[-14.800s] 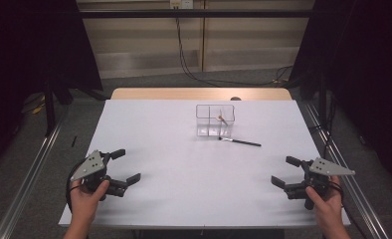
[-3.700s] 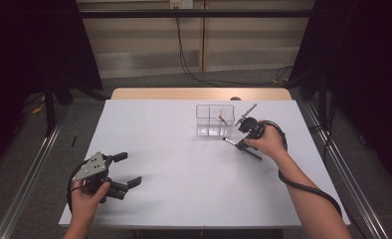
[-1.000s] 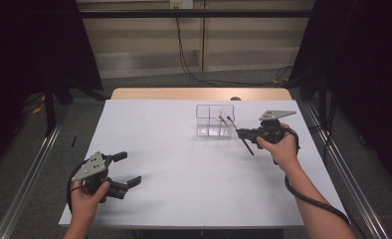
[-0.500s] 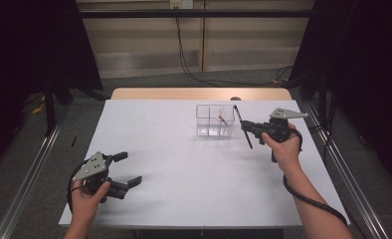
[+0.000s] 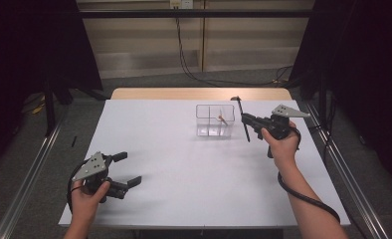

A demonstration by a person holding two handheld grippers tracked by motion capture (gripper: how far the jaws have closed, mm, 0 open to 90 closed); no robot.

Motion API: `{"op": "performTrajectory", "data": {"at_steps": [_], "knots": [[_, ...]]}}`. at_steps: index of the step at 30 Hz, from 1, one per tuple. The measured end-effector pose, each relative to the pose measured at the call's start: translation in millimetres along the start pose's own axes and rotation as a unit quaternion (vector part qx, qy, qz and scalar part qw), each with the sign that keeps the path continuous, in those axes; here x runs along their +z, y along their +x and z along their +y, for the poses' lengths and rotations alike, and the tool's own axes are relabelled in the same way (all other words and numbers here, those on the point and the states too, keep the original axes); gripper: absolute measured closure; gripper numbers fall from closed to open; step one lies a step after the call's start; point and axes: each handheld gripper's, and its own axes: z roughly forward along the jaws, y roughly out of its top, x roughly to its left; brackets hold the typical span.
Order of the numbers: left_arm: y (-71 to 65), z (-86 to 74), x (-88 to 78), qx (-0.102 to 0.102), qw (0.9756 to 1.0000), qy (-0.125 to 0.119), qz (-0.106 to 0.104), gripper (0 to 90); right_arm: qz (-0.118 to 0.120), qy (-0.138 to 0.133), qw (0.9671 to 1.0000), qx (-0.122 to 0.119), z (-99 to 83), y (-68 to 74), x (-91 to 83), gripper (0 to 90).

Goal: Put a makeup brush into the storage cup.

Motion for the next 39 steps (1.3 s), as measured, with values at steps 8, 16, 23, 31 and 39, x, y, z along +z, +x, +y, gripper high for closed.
{"op": "performTrajectory", "data": {"at_steps": [8, 16, 23, 31, 39], "knots": [[0.0, -0.8, 0.2, -0.004, 1.0000, 0.000, -0.001, 0.4, -0.010, -0.022, 0.9997, 0.003, 4.1, -1.6, 4.5, 84.7], [0.2, -0.3, -0.3, -0.002, 1.0000, -0.001, 0.001, 0.4, -0.017, -0.033, 0.9993, 0.003, 9.4, -3.0, 8.5, 84.8], [0.3, -0.4, -0.9, -0.002, 1.0000, -0.001, -0.002, 0.3, -0.016, -0.038, 0.9991, 0.000, 13.1, -4.3, 13.2, 84.8], [0.4, -0.4, -1.3, -0.002, 1.0000, -0.001, -0.001, 0.4, -0.023, -0.053, 0.9983, 0.007, 16.0, -4.9, 17.3, 84.8], [0.4, -0.6, -1.9, -0.004, 1.0000, -0.003, -0.002, 0.4, -0.029, -0.059, 0.9978, 0.004, 22.6, -4.0, 22.8, 84.7]]}}
